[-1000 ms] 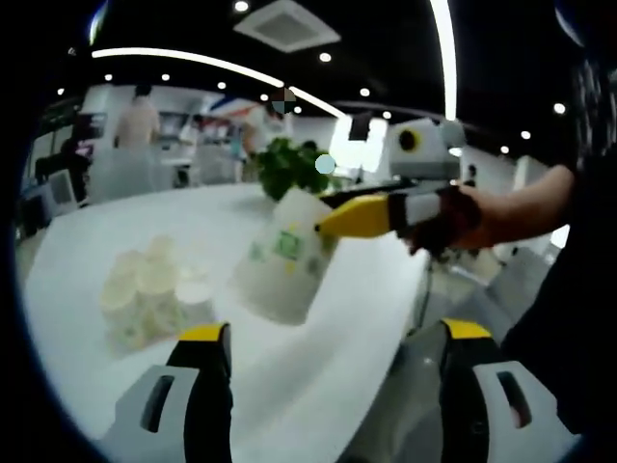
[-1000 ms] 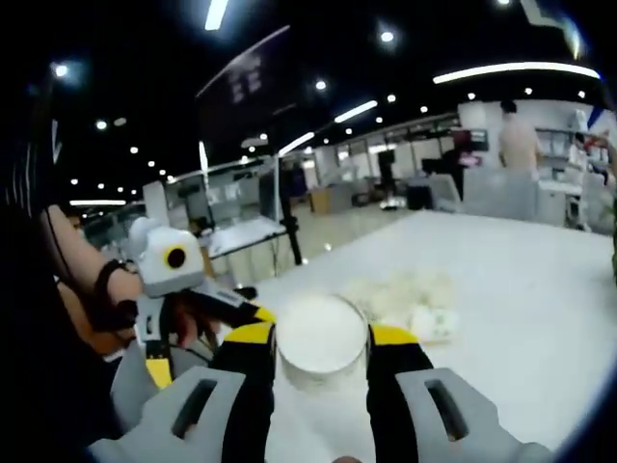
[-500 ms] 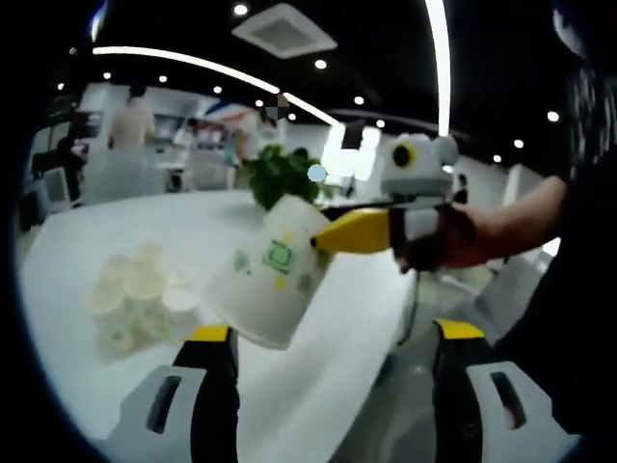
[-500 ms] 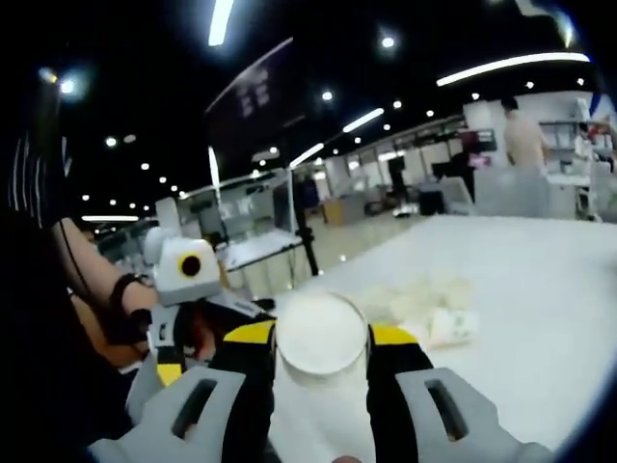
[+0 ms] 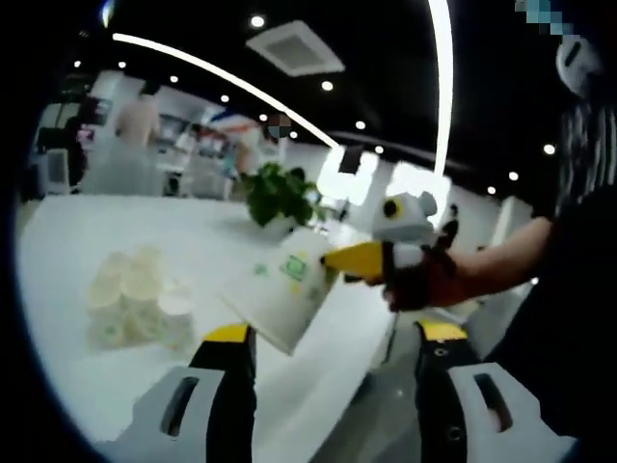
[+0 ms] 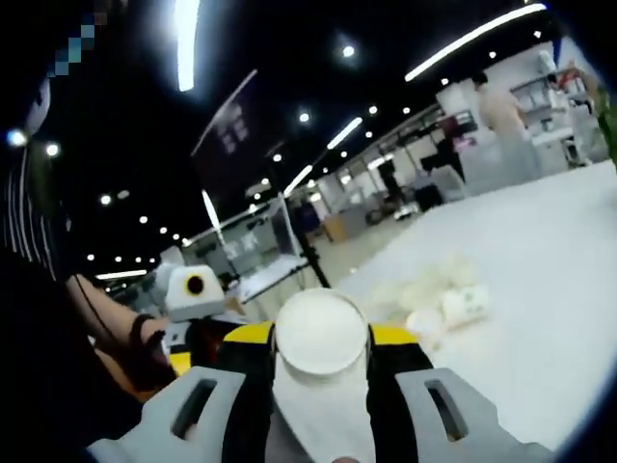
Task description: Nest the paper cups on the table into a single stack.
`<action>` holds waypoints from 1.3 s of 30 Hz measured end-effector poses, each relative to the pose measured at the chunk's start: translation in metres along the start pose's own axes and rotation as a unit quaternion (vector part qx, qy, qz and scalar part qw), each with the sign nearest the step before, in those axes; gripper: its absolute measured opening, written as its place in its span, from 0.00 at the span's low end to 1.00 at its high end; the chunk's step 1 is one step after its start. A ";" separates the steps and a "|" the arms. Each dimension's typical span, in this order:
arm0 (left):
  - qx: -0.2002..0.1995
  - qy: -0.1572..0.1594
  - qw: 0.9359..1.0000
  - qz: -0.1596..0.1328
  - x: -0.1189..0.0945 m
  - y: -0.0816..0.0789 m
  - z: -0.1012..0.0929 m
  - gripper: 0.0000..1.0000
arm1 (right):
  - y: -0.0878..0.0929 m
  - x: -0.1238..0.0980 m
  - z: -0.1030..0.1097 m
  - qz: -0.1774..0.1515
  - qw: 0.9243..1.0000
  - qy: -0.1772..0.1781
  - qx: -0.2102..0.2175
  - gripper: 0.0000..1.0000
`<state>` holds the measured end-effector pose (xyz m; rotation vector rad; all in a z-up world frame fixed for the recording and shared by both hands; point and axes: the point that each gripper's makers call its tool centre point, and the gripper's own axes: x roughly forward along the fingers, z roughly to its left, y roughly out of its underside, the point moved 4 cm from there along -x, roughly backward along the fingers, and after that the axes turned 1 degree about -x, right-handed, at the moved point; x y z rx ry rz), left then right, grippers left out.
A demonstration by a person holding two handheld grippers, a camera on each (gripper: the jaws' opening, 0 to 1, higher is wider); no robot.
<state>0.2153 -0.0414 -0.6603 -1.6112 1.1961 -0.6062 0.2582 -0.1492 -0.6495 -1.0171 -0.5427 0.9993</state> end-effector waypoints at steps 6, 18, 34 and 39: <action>-0.007 0.002 1.000 -0.010 0.000 -0.007 0.001 0.51 | 0.002 -0.006 -0.001 -0.017 0.999 -0.008 0.026 0.33; -0.028 0.015 0.999 -0.034 0.000 -0.023 0.004 0.31 | -0.001 -0.014 0.002 -0.037 0.997 -0.031 0.056 0.33; -0.046 0.031 0.997 -0.045 -0.010 -0.028 0.003 0.18 | 0.013 -0.015 0.011 -0.029 0.995 -0.054 0.079 0.33; -0.052 0.033 0.997 -0.045 -0.012 -0.029 0.003 0.14 | 0.018 -0.015 0.014 -0.027 0.994 -0.060 0.089 0.33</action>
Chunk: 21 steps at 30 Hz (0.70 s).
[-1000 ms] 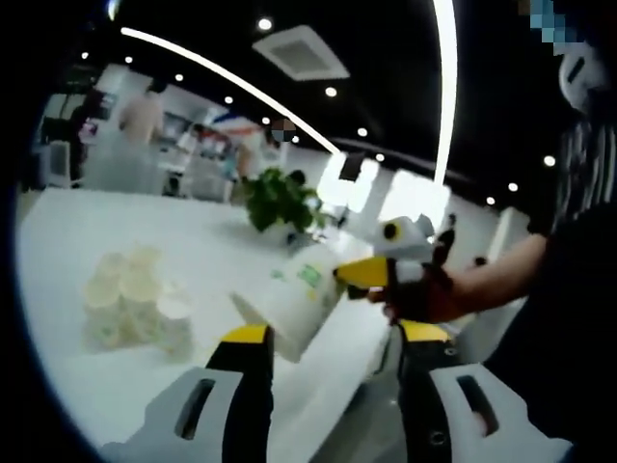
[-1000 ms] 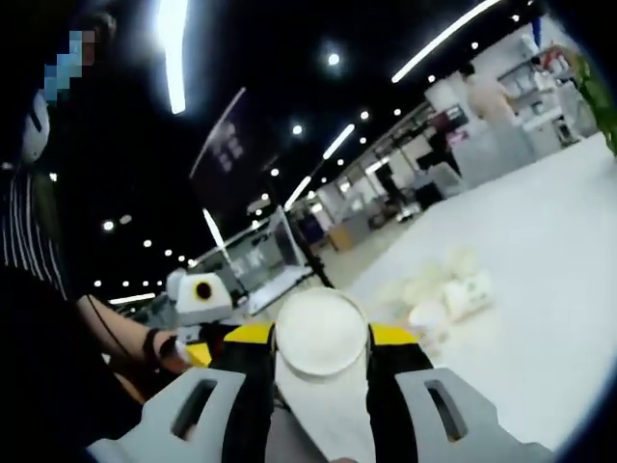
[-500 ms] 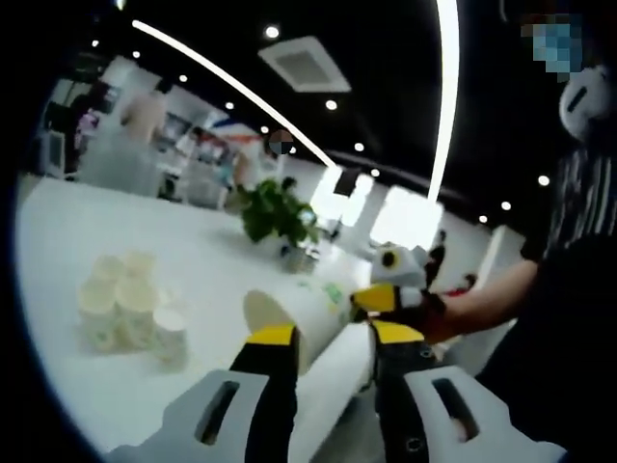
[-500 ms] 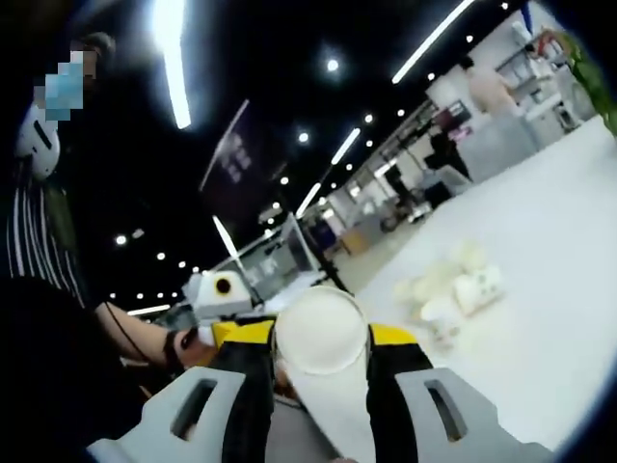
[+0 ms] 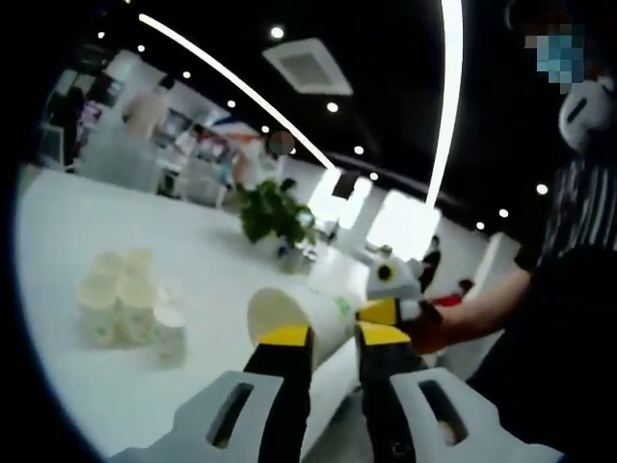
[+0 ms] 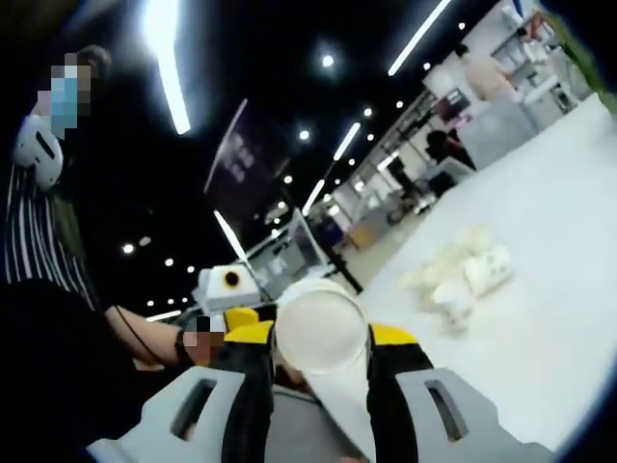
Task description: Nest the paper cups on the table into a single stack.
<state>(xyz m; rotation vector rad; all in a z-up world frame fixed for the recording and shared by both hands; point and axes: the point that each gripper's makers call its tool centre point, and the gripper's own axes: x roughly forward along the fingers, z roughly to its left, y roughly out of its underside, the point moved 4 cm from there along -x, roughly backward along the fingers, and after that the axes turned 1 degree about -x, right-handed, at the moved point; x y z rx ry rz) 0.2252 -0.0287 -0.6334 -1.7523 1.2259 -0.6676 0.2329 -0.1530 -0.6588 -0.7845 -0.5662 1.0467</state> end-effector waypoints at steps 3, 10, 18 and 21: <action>-0.001 0.002 1.000 0.002 -0.002 0.000 0.000 0.10 | 0.004 0.000 0.001 0.003 1.000 -0.003 0.002 0.33; 0.005 0.007 1.000 0.004 -0.003 0.002 -0.001 0.04 | 0.008 -0.003 0.002 0.007 1.000 -0.006 0.005 0.34; -0.007 0.020 1.000 0.021 -0.002 0.006 -0.007 0.02 | 0.013 -0.006 -0.001 0.008 1.000 -0.006 0.016 0.34; -0.010 0.021 0.999 0.025 -0.002 0.005 -0.008 0.01 | 0.014 -0.006 0.000 0.010 1.000 -0.009 0.018 0.34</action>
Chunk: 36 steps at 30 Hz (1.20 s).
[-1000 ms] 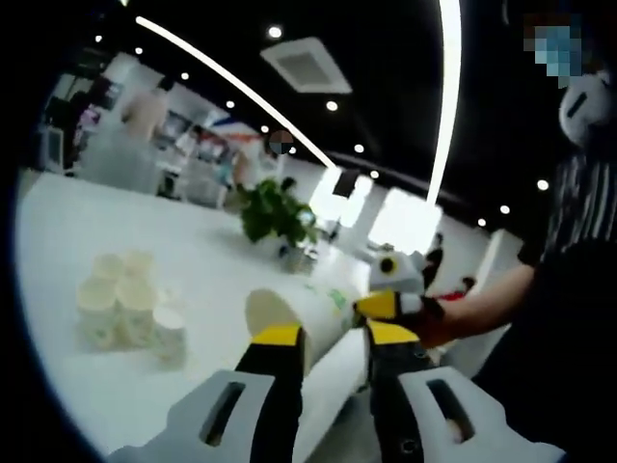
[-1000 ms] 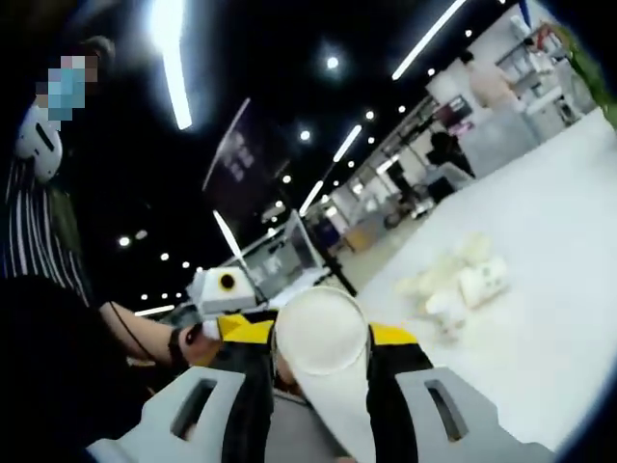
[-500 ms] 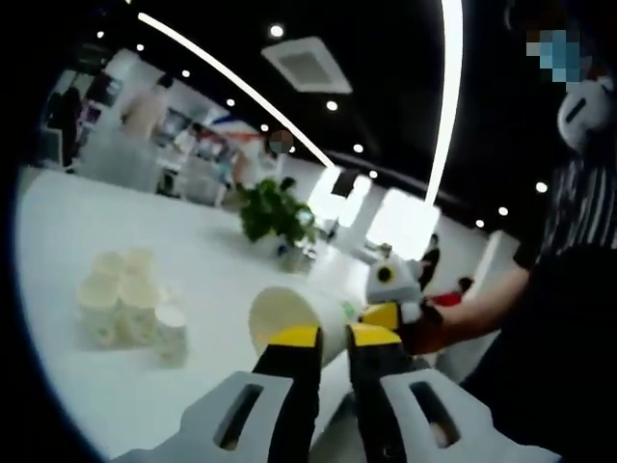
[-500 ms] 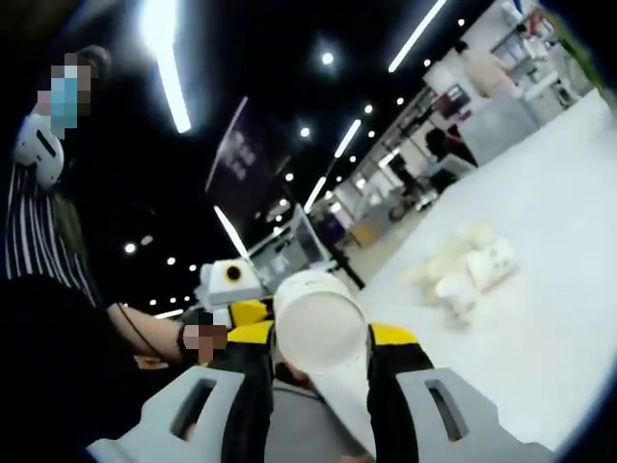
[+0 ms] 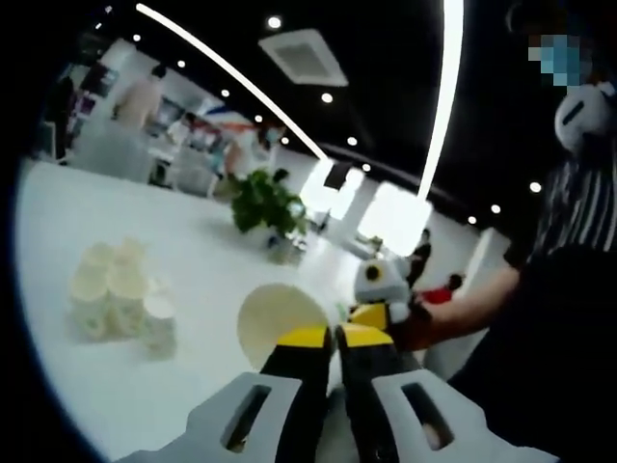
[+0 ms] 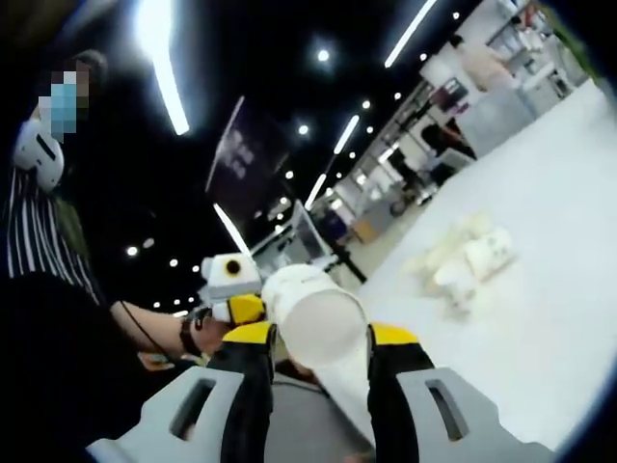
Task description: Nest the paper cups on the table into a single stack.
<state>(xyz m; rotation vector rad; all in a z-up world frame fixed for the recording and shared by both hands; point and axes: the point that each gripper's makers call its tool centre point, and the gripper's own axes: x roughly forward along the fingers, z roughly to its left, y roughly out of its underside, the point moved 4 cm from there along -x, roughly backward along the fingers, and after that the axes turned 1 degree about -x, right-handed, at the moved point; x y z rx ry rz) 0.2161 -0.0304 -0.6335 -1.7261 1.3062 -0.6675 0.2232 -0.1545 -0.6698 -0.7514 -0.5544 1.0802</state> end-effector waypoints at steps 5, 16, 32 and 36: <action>0.001 -0.005 1.000 0.001 -0.001 -0.001 0.001 0.01 | -0.001 0.001 0.000 -0.002 1.000 0.000 0.003 0.34; 0.030 -0.018 0.999 0.040 0.004 0.008 0.007 0.00 | 0.004 -0.006 -0.003 0.013 1.000 0.013 -0.018 0.28; 0.078 -0.037 0.990 0.112 0.004 0.012 0.022 0.00 | -0.006 -0.017 -0.011 -0.001 0.996 0.065 -0.053 0.39; 0.094 -0.043 0.986 0.133 0.004 0.016 0.025 0.00 | -0.010 -0.018 -0.017 0.004 0.994 0.084 -0.070 0.47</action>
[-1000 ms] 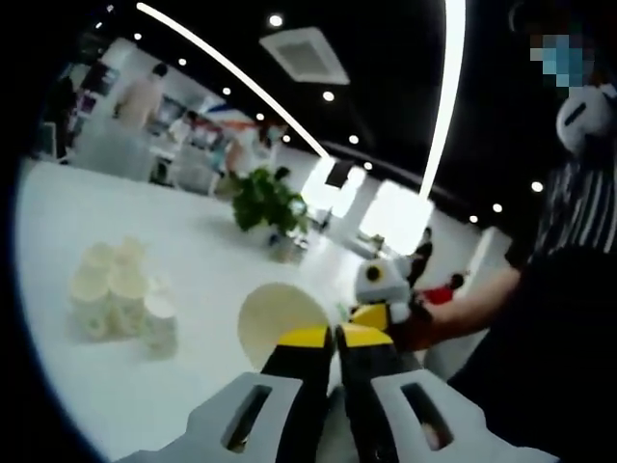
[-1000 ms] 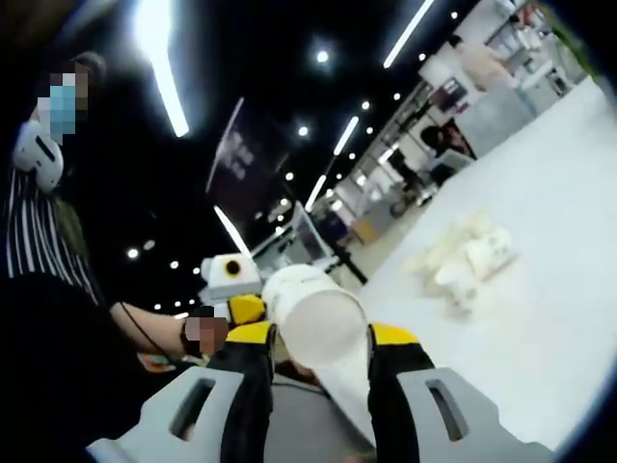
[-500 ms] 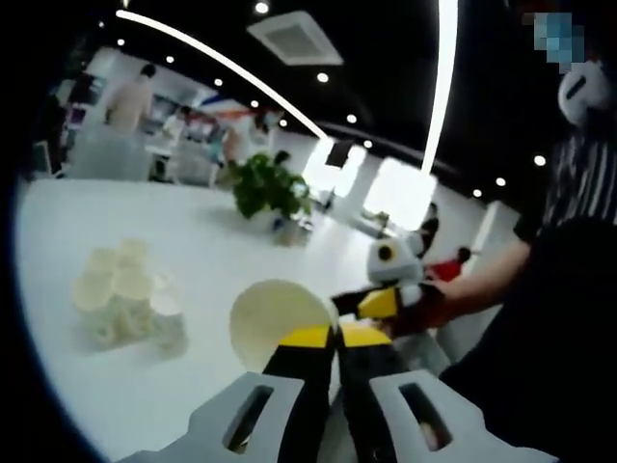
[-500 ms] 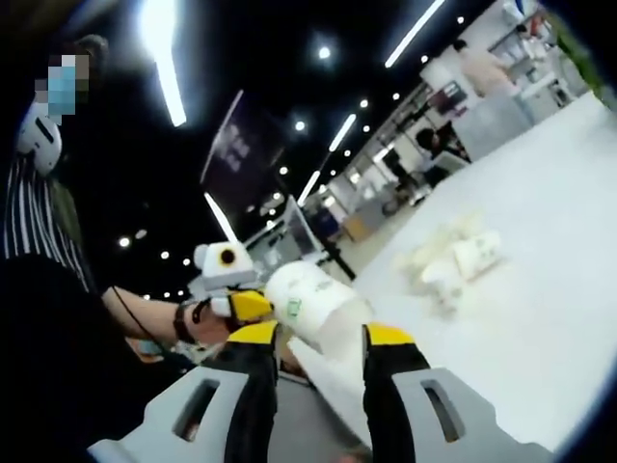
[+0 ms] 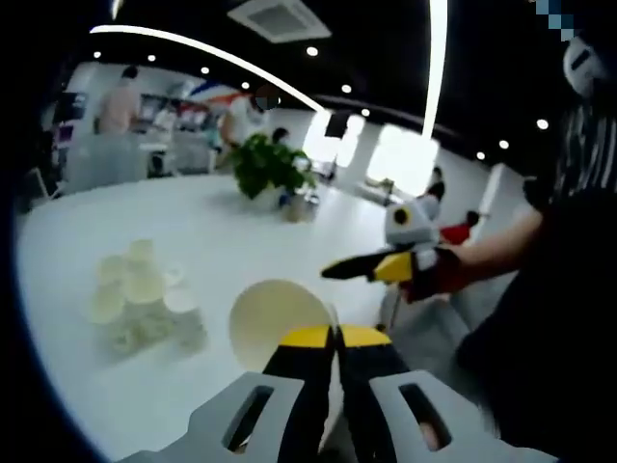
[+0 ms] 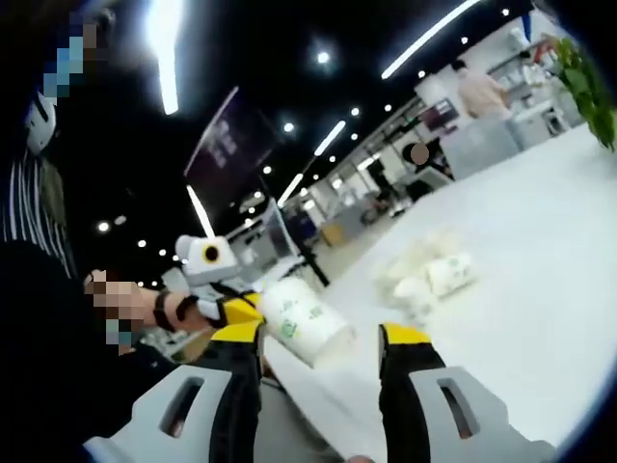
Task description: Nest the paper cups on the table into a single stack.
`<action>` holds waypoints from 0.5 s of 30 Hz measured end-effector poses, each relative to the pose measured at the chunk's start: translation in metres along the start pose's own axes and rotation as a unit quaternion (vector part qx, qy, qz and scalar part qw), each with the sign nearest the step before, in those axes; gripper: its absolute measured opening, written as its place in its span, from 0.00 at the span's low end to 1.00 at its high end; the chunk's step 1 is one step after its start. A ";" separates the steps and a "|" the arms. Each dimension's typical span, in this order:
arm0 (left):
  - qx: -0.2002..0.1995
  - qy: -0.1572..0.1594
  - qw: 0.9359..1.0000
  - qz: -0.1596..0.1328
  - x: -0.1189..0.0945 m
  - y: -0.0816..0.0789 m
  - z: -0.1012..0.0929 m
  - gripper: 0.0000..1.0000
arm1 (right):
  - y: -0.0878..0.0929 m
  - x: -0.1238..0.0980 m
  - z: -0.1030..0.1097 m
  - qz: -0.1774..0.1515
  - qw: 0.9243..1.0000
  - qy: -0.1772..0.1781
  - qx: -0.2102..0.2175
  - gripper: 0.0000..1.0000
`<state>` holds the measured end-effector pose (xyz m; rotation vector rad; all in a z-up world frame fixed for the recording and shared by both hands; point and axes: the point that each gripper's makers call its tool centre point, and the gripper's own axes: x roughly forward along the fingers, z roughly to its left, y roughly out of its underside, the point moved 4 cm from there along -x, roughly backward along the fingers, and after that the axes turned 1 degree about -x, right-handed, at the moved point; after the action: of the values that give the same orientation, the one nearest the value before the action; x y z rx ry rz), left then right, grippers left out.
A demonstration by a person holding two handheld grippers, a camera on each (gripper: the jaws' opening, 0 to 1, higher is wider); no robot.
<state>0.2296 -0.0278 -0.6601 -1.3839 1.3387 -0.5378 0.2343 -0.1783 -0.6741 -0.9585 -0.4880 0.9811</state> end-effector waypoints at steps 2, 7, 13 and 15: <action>0.017 -0.016 1.000 0.017 0.001 0.005 0.005 0.00 | -0.003 0.001 -0.004 0.001 1.000 0.010 -0.002 0.52; 0.041 -0.021 0.997 0.058 0.006 0.015 0.009 0.00 | -0.007 0.003 -0.015 0.011 0.999 0.040 -0.013 0.62; 0.076 -0.045 0.988 0.127 0.011 0.033 0.015 0.00 | -0.005 0.004 -0.022 0.034 0.996 0.073 -0.047 0.68; 0.064 -0.056 0.987 0.140 0.013 0.040 0.019 0.00 | -0.003 0.003 -0.023 0.039 0.995 0.078 -0.048 0.69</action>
<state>0.2331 -0.0237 -0.7054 -1.0834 1.3539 -0.3461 0.2544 -0.1867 -0.6836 -1.1384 -0.3715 0.9505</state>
